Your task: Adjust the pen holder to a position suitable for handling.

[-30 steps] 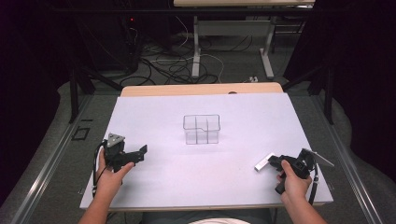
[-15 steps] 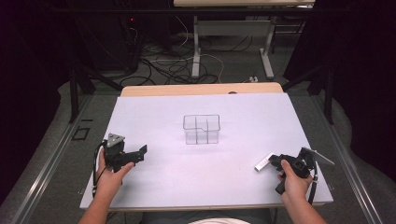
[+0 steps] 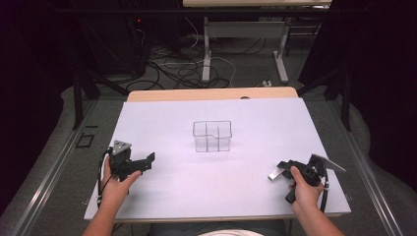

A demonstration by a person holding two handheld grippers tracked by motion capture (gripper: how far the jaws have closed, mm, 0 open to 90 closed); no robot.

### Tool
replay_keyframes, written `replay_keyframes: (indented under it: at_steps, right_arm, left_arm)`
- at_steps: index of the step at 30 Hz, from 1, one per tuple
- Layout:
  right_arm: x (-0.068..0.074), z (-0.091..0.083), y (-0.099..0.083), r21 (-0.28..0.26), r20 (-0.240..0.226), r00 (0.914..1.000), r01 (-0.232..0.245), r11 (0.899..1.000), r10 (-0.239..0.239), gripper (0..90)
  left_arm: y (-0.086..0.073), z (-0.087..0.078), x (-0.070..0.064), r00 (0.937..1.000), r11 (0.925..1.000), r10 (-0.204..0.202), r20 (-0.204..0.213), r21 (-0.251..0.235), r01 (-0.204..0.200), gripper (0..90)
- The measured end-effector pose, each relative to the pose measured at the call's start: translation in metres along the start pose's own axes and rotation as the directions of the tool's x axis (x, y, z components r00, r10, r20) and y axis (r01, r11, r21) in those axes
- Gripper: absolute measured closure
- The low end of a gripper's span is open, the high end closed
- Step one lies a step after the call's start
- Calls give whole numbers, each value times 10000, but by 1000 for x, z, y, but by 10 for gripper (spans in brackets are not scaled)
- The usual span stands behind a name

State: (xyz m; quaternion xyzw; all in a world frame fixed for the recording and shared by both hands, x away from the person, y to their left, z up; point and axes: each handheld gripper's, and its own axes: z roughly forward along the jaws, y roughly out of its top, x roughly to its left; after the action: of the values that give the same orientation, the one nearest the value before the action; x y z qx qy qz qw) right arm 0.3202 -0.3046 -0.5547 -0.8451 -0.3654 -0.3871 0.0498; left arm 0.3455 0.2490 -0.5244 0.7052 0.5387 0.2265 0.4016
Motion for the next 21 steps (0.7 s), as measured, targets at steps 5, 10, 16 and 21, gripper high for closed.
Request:
replay_keyframes:
  at_steps: [5, 10, 16, 21]
  right_arm:
    - [11, 3, -2, 1, 585, 9975, 389, 9992, -388, 564]
    - [19, 5, -6, -168, 1203, 9889, 898, 9958, -871, 597]
    - [21, 6, -6, -91, 1453, 9846, 993, 9950, -969, 603]
    - [28, 10, -4, -52, 1732, 9805, 954, 9954, -931, 647]
  left_arm:
    - [0, -1, 0, 10000, 10000, -1, 25, -25, 1, 18]
    - [0, -1, 1, 10000, 10000, -20, 16, 2, 20, 18]
    - [0, 0, 0, 10000, 10000, -32, 59, -20, 32, 19]
    - [1, 0, 1, 10000, 10000, 14, 88, -48, -13, 19]
